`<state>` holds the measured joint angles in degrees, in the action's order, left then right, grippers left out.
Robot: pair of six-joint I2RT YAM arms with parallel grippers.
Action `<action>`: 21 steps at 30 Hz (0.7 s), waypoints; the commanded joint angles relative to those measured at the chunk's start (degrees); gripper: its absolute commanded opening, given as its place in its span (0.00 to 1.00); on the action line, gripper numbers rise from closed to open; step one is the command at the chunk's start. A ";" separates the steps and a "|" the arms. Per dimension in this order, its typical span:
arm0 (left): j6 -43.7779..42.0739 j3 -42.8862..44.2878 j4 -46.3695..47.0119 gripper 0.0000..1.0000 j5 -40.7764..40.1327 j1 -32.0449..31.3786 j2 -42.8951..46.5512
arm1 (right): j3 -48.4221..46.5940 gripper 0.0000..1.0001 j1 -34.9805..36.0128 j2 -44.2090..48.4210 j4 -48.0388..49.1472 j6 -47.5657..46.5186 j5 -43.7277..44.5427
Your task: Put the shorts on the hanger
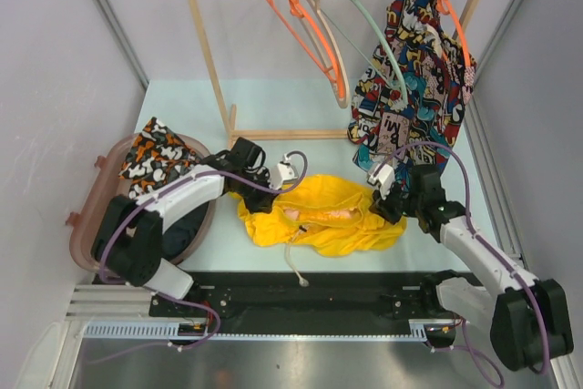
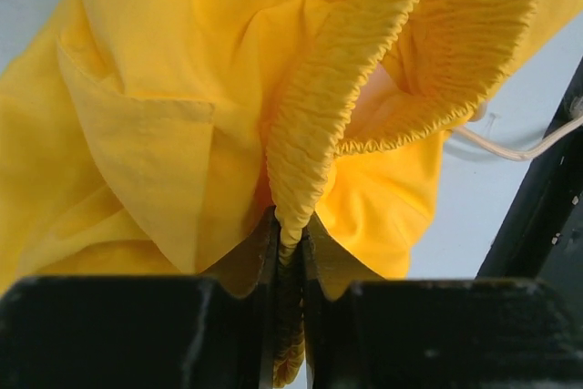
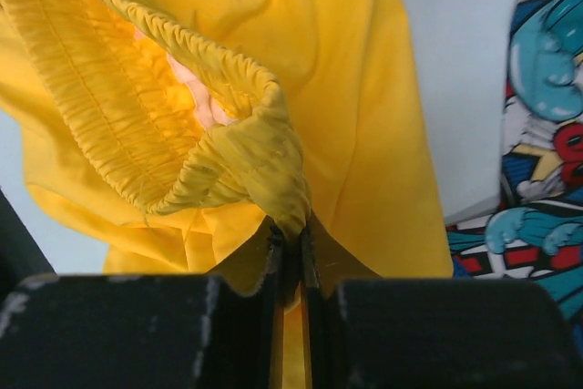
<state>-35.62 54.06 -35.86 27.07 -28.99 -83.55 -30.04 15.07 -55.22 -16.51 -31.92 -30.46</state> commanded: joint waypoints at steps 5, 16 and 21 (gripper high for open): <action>6.60 5.60 -0.26 0.17 -2.90 1.13 -9.17 | -2.30 0.12 -1.09 -7.62 3.33 5.64 3.83; 5.82 11.14 -9.48 0.83 4.48 2.01 6.69 | -8.01 0.83 -1.62 7.73 -9.66 4.50 2.95; 5.56 15.72 -12.92 1.00 5.36 2.19 17.70 | -16.60 0.93 -1.54 19.70 -21.86 5.11 1.89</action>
<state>-29.54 64.62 -44.86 28.82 -27.18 -75.33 -38.50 13.52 -41.65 -28.05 -27.00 -27.22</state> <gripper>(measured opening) 0.993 0.911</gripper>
